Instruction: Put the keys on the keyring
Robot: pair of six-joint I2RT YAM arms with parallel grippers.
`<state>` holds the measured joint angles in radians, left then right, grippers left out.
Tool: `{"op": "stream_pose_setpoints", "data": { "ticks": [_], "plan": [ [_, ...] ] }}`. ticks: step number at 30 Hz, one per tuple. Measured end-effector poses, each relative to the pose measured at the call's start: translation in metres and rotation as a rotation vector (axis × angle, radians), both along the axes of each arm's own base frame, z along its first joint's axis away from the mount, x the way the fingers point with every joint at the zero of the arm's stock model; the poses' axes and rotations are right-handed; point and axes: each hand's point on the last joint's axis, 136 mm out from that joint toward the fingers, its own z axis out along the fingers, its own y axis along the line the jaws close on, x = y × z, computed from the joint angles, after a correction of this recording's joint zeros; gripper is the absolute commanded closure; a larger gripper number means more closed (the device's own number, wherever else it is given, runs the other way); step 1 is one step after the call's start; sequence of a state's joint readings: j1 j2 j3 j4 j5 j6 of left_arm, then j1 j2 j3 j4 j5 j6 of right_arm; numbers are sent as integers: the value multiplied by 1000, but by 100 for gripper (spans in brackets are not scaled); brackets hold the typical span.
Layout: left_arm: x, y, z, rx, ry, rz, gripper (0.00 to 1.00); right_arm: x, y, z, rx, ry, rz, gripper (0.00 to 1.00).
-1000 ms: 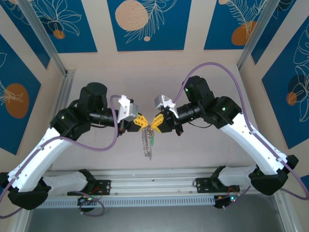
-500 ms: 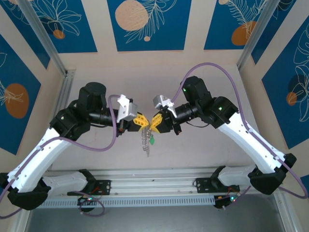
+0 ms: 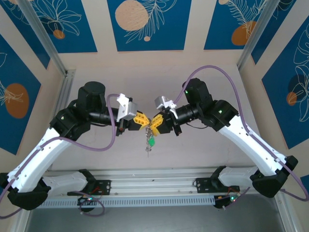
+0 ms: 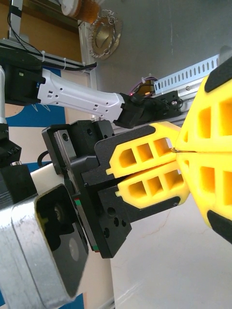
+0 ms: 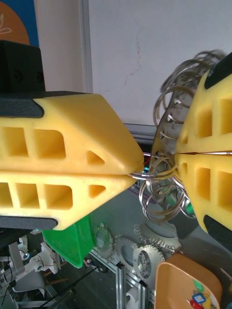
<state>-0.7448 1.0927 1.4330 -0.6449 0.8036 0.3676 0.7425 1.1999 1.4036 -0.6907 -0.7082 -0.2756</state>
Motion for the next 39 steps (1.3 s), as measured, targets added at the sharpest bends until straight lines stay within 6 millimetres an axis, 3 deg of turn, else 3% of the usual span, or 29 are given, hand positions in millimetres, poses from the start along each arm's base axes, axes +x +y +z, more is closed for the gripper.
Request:
{"op": "stream_pose_setpoints", "data": {
  "ticks": [12,17,23,32,39],
  "plan": [
    [3,0,-1,2,-9,18,100,-5,-11,7,58,-3,-18,89],
    [3,0,0,-2,-13,18,100,-3,-11,10,69,-1,-23,76],
    [3,1,0,-2,-15,22,100,-6,-13,12,86,-10,-19,70],
    [1,3,3,-10,-23,21,100,-3,-12,-2,67,19,-26,70],
    [1,3,4,-13,-23,21,100,-1,-9,0,82,16,-23,66]
  ]
}}
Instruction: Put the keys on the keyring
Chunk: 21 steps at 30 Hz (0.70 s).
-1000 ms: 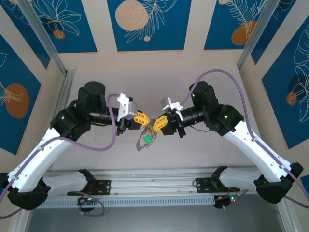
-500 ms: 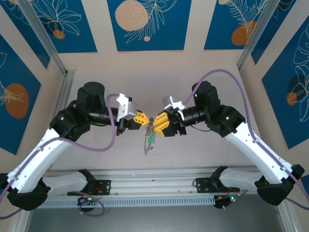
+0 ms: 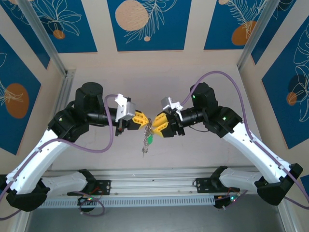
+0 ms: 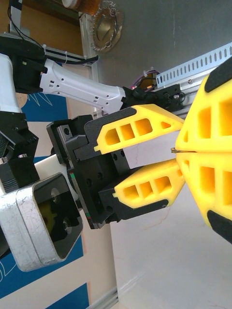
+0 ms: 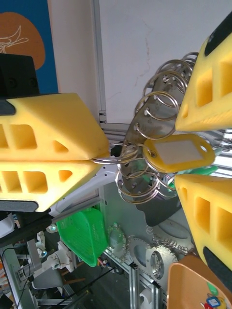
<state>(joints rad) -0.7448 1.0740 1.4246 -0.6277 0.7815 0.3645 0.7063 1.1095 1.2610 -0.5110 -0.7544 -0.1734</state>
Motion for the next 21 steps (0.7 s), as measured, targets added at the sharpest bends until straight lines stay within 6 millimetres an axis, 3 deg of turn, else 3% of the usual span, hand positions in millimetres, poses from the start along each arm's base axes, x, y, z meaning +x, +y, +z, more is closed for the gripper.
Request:
{"op": "stream_pose_setpoints", "data": {
  "ticks": [7,21],
  "plan": [
    [0,0,0,0,0,0,100,3,5,-2,3,13,13,67],
    [0,0,0,0,0,2,100,3,7,-3,0,18,11,99]
  ]
}}
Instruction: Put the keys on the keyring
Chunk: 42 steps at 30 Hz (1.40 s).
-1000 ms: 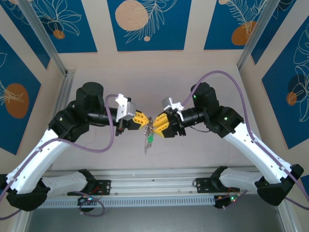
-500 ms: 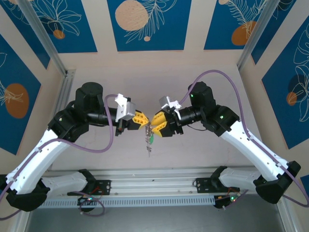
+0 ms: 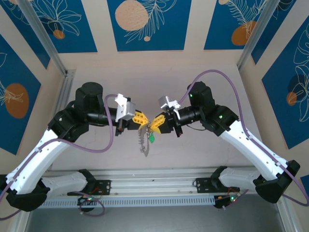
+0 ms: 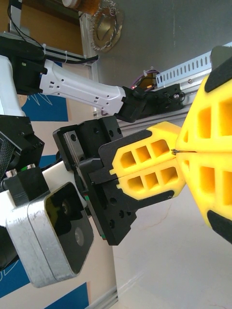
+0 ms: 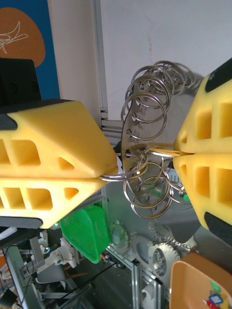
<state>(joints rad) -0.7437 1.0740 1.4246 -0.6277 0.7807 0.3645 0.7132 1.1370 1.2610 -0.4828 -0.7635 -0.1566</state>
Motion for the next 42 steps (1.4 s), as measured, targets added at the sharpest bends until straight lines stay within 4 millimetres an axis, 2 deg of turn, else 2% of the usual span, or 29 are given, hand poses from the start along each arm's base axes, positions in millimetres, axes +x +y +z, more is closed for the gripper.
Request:
{"op": "stream_pose_setpoints", "data": {
  "ticks": [6,15,28,33,37,42],
  "plan": [
    [2,0,0,2,-2,10,100,5,-4,1,-11,-33,-58,100],
    [12,0,-9,26,-5,58,100,7,-19,12,-6,-203,-218,100],
    [27,-1,-19,62,-1,117,100,31,-19,4,-67,-300,-344,100],
    [39,2,-27,91,-2,181,89,45,-13,-2,-120,-292,-368,100],
    [48,2,-51,125,66,221,76,65,0,-13,-175,-274,-391,100],
    [59,6,-102,202,191,278,64,89,14,-53,-299,-223,-411,100]
  ]
}}
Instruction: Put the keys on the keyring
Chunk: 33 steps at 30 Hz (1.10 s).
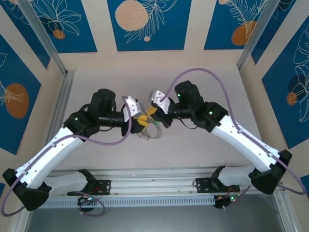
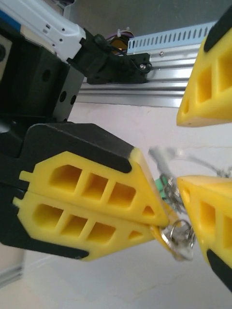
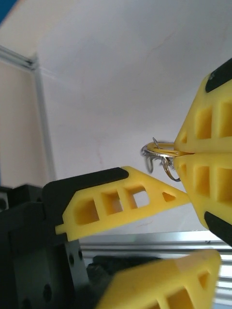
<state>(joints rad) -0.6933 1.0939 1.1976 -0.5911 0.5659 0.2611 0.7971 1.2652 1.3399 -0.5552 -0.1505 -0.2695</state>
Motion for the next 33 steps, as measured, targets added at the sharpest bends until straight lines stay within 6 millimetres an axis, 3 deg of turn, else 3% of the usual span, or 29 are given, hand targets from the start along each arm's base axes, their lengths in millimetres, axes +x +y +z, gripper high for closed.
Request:
{"op": "stream_pose_setpoints", "data": {
  "ticks": [5,11,16,25,29,33],
  "plan": [
    [12,15,-13,10,39,87,59,5,5,-23,-52,35,-11,100],
    [22,46,9,-57,-13,220,37,9,5,-26,-58,32,-28,100],
    [32,63,20,-101,-55,315,36,15,6,-35,-102,45,-53,100],
    [66,85,7,-92,-38,470,34,27,31,-45,-206,42,-75,100],
    [66,85,2,-92,-25,465,31,30,34,-51,-231,61,-86,100],
    [66,85,-2,-88,-15,462,30,43,31,-38,-258,19,-159,100]
  ]
}}
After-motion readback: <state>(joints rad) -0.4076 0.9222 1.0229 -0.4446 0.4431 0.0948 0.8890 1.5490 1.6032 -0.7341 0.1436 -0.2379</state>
